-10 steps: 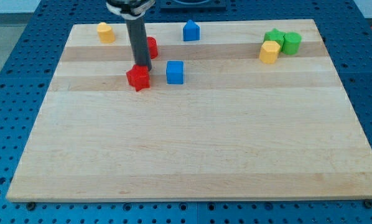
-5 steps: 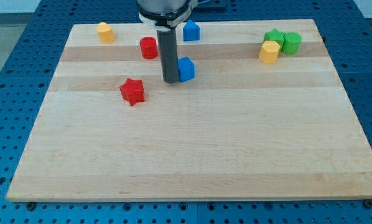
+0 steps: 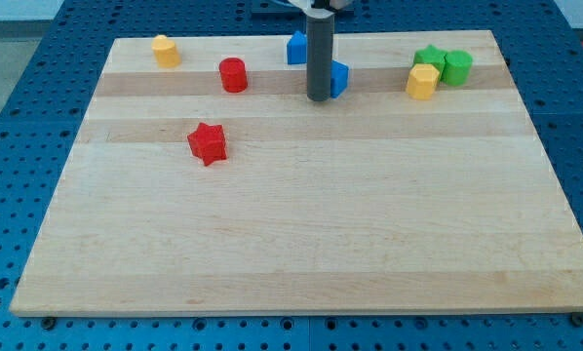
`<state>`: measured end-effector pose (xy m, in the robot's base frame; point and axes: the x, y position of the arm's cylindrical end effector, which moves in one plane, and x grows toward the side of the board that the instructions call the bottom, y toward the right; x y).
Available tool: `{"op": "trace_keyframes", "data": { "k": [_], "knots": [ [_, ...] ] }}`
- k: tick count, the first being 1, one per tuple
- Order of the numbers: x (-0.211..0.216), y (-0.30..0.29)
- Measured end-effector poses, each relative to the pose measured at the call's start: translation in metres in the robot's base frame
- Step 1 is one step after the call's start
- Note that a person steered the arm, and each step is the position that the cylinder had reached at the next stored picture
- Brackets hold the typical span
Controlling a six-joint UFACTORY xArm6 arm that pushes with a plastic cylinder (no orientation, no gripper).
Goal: Push the red star and cube in opposite directions
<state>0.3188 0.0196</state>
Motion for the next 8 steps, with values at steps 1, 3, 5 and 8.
{"op": "trace_keyframes", "data": {
  "k": [1, 3, 5, 8],
  "knots": [
    [-0.016, 0.003],
    [-0.047, 0.014],
    [-0.050, 0.047],
    [-0.065, 0.053]
  ]
}}
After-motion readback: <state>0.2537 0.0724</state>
